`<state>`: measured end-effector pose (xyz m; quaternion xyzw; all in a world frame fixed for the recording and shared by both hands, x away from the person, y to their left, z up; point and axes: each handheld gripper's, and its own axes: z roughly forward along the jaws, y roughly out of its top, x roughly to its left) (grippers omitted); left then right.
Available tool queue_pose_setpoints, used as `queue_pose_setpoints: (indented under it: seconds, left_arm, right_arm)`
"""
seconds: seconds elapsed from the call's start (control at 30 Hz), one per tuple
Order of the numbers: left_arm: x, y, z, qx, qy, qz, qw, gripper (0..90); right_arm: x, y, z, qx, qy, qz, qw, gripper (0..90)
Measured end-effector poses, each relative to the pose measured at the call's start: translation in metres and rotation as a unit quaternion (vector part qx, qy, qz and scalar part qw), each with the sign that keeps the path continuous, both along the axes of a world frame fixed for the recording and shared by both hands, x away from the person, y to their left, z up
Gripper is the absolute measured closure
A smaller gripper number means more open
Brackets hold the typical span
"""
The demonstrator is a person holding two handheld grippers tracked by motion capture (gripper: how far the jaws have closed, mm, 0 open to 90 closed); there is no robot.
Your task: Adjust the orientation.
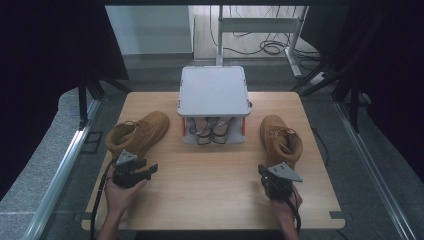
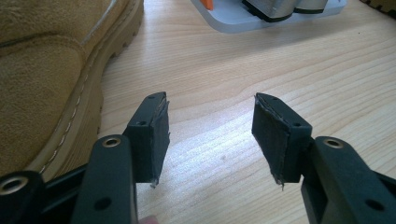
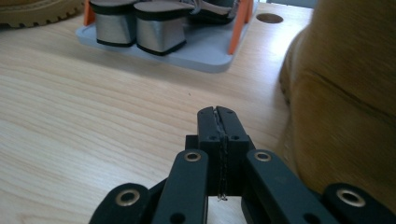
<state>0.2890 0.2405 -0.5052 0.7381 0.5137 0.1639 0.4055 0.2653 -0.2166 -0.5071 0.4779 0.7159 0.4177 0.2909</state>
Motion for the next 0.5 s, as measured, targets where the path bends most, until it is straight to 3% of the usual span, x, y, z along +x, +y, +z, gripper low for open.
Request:
queue_pose_setpoints:
  seconds: [0.5]
  left_arm:
    - [0.001, 0.002, -0.002, 0.003, 0.0, -0.003, 1.0, 47.4]
  right_arm:
    - [0.0, -0.02, -0.006, -0.002, 0.009, -0.024, 0.9997, 89.0]
